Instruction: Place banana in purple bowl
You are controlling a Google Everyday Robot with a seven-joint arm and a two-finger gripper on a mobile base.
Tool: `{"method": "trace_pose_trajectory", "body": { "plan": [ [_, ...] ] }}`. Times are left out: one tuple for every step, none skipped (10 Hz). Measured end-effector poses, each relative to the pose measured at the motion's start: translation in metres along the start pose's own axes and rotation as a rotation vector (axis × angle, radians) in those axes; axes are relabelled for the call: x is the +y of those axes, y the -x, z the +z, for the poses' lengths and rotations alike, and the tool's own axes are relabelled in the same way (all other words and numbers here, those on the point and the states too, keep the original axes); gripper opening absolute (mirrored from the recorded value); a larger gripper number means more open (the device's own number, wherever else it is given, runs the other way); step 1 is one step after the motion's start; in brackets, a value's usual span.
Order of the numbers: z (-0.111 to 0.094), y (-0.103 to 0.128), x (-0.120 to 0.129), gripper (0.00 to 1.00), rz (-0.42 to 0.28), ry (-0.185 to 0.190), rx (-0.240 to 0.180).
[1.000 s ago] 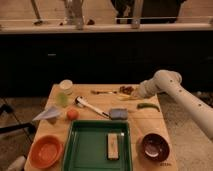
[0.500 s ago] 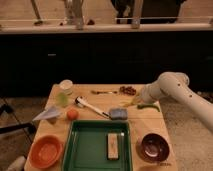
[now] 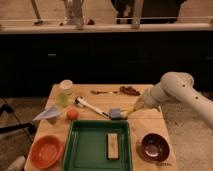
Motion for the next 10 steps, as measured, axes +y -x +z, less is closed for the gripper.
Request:
{"method": "trace_pose_trajectory", "body": {
  "plan": [
    [0.0013,0.0016,-0.0013,0.00,-0.003,0.001,-0.001],
    [0.0014,0.0022,-0.0017,0.00,-0.004,0.001,-0.002],
    [0.0009,0.0012,-0.0010,0.00,-0.002,0.000,-0.001],
    [0.0005,0.0003,-0.0003,0.00,0.000,0.000,-0.001],
    [0.0010,0.0014,-0.0011,0.00,-0.002,0.000,-0.002],
    [0.0015,0.0021,-0.0017,0.00,-0.004,0.001,-0.002],
    [0.0016,0.0019,-0.0015,0.00,-0.004,0.001,-0.002],
    [0.0015,0.0012,-0.0016,0.00,-0.002,0.002,-0.002],
    [0.0005,-0.0004,-0.0018,0.00,-0.009,0.008,-0.007],
    [-0.0007,-0.0017,-0.0022,0.00,-0.030,0.022,-0.013]
  ]
}}
